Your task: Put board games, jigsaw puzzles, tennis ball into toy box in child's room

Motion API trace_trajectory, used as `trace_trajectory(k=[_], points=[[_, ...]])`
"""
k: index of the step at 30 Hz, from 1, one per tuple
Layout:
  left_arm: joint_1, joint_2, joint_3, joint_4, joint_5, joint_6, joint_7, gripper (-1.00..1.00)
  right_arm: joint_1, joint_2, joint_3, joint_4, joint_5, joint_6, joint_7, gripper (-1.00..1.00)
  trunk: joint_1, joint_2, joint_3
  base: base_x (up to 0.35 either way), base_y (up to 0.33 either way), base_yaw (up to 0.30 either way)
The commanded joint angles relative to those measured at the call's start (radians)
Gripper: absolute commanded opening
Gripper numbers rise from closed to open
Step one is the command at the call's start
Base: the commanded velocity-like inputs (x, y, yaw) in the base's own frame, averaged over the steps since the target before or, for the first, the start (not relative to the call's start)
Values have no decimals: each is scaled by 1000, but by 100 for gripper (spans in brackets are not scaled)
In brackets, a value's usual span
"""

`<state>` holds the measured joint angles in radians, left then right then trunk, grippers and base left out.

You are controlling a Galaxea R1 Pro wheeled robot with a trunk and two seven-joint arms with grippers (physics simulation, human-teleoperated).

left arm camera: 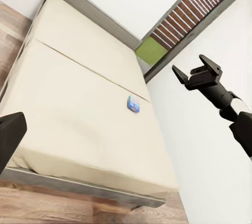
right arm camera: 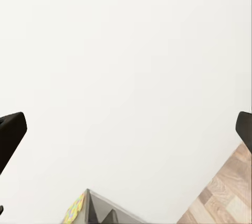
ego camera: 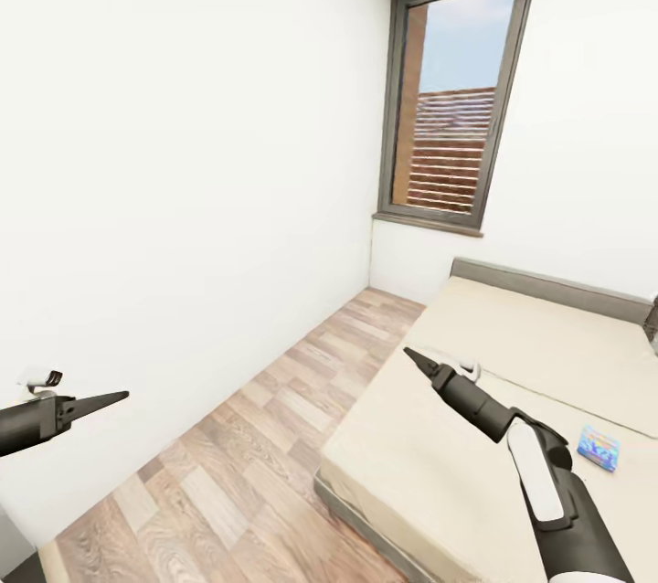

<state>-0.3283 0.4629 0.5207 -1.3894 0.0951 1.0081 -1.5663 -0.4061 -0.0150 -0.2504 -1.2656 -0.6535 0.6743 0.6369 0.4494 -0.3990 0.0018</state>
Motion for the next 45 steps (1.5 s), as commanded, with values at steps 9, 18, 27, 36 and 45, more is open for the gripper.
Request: trace_trajectory(k=[9, 18, 27, 36, 45], points=[[0, 0, 0, 0, -2, 10, -5, 100, -1, 0, -10, 1, -5, 7, 1, 100, 1, -1, 5, 0, -290, -280], [0, 0, 0, 0, -1, 12, -5, 100, -1, 0, -12, 2, -5, 5, 0, 100, 1, -1, 11, 0, -304, -280], [0, 0, 1, 0, 0, 11, -5, 100, -1, 1, -14, 32, -4, 2, 0, 100, 1, -1, 16, 0, -305, -280], [0, 0, 1, 0, 0, 10, -5, 100, -1, 0, -14, 59, -3, 1, 0, 100, 1, -1, 22, 0, -284, -280], [0, -1, 3, 0, 1, -38, -5, 100, -1, 1, -13, 61, -1, 1, 0, 100, 1, -1, 28, 93, -239, -277]])
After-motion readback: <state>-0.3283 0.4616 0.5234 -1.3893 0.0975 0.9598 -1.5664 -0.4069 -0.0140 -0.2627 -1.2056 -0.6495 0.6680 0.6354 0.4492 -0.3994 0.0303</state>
